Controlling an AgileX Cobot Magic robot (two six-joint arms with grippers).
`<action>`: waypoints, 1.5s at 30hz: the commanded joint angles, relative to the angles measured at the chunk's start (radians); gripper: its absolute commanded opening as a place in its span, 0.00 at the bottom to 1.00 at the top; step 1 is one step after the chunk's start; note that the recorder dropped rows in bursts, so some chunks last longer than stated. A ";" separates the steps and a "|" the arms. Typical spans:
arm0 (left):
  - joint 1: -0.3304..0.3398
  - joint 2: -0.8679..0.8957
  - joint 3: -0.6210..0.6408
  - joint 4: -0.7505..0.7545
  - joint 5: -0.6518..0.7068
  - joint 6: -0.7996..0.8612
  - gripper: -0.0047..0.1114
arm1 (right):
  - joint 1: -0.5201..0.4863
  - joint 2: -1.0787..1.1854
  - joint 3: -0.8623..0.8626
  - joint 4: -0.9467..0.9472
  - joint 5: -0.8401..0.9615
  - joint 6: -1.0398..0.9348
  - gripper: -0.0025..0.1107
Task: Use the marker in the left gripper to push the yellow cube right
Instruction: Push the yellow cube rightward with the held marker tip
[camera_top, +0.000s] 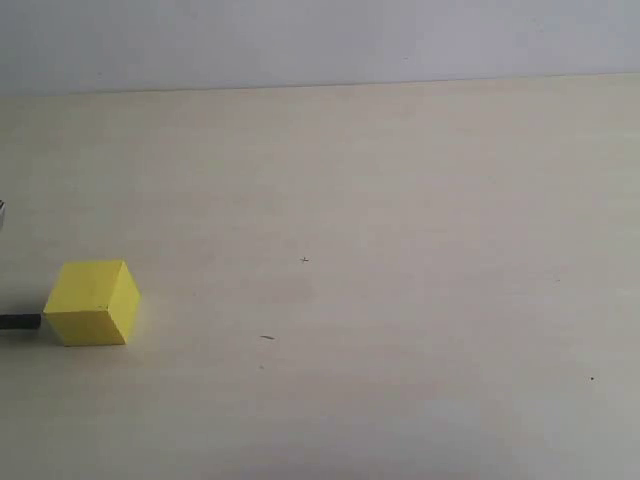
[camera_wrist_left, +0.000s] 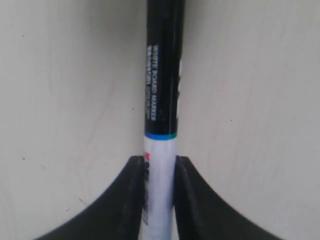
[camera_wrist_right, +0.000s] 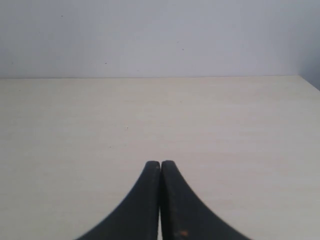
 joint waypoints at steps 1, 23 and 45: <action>-0.029 -0.006 0.005 -0.008 0.011 0.003 0.04 | 0.002 -0.007 0.004 -0.003 -0.004 -0.004 0.02; -0.211 -0.006 0.005 0.028 0.041 -0.287 0.04 | 0.002 -0.007 0.004 -0.003 -0.004 -0.004 0.02; -0.420 -0.003 0.003 0.035 -0.115 -0.530 0.04 | 0.002 -0.007 0.004 -0.003 -0.004 -0.004 0.02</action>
